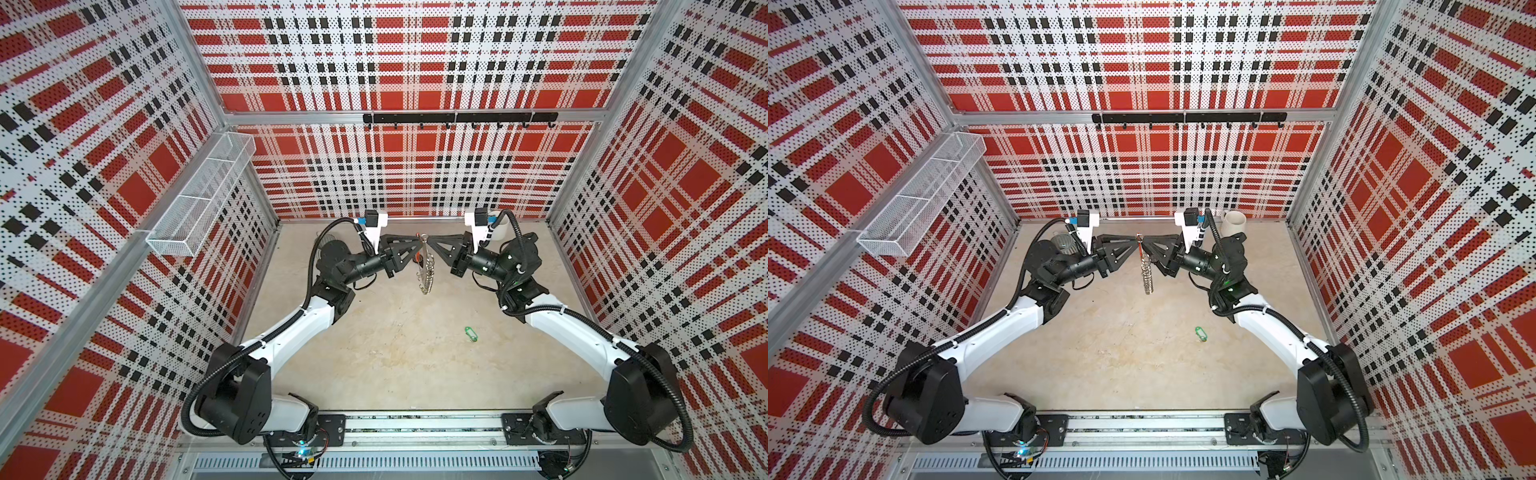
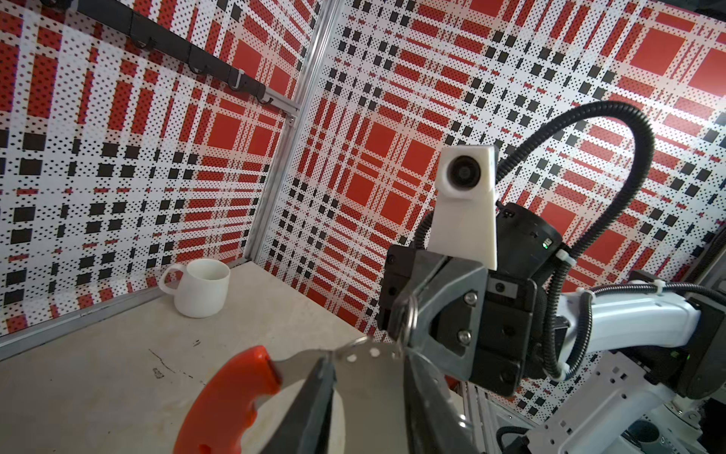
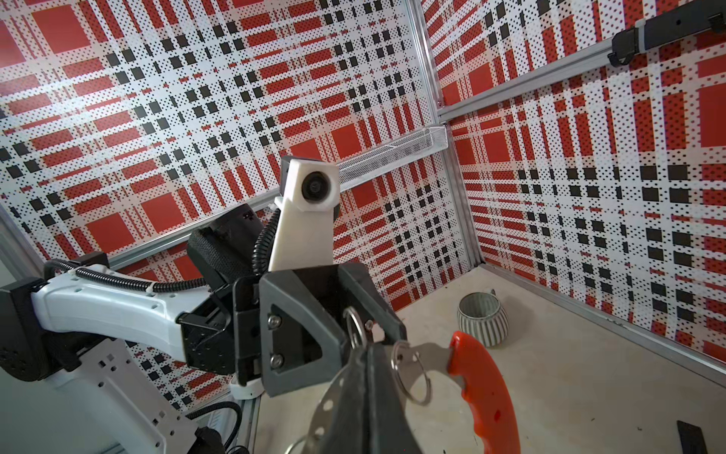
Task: Attach keys to a key ring
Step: Pass the keyring.
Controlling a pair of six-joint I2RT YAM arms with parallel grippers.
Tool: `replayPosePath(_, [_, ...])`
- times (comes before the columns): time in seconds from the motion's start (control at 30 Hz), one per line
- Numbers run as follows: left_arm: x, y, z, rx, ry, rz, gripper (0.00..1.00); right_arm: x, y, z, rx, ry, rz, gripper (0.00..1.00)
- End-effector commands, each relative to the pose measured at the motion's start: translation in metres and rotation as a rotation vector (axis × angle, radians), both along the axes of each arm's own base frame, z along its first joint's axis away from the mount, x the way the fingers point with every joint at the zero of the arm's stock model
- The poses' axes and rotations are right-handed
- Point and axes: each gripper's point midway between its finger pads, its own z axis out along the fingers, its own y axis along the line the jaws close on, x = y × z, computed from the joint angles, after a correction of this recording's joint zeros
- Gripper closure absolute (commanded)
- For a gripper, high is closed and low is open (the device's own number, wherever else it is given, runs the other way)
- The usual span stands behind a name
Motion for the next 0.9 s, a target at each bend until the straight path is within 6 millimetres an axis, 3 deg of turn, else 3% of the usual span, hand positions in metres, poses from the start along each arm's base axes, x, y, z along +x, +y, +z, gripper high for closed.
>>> replayPosePath(0.0, [-0.007, -0.004, 0.023, -0.030, -0.066, -0.031, 0.65, -0.007, 0.004, 0.017, 0.027, -0.048, 0.027, 1.00])
replayPosePath(0.17, [-0.006, -0.005, 0.025, -0.034, -0.070, -0.033, 0.65, -0.008, 0.006, 0.014, 0.021, -0.044, 0.039, 1.00])
replayPosePath(0.5, [-0.001, -0.005, 0.022, -0.034, -0.022, -0.071, 0.99, -0.007, 0.007, 0.007, 0.005, -0.033, 0.031, 1.00])
replayPosePath(0.63, [-0.002, -0.002, 0.018, -0.006, -0.009, -0.101, 1.00, 0.000, 0.005, -0.004, -0.075, -0.025, -0.014, 1.00])
replayPosePath(0.73, [-0.001, 0.000, 0.010, 0.066, -0.006, -0.112, 1.00, 0.012, -0.005, -0.027, -0.232, -0.017, -0.071, 0.84])
replayPosePath(0.87, [0.009, -0.003, -0.015, 0.260, 0.016, -0.086, 1.00, 0.022, -0.015, -0.044, -0.361, 0.017, -0.052, 0.79])
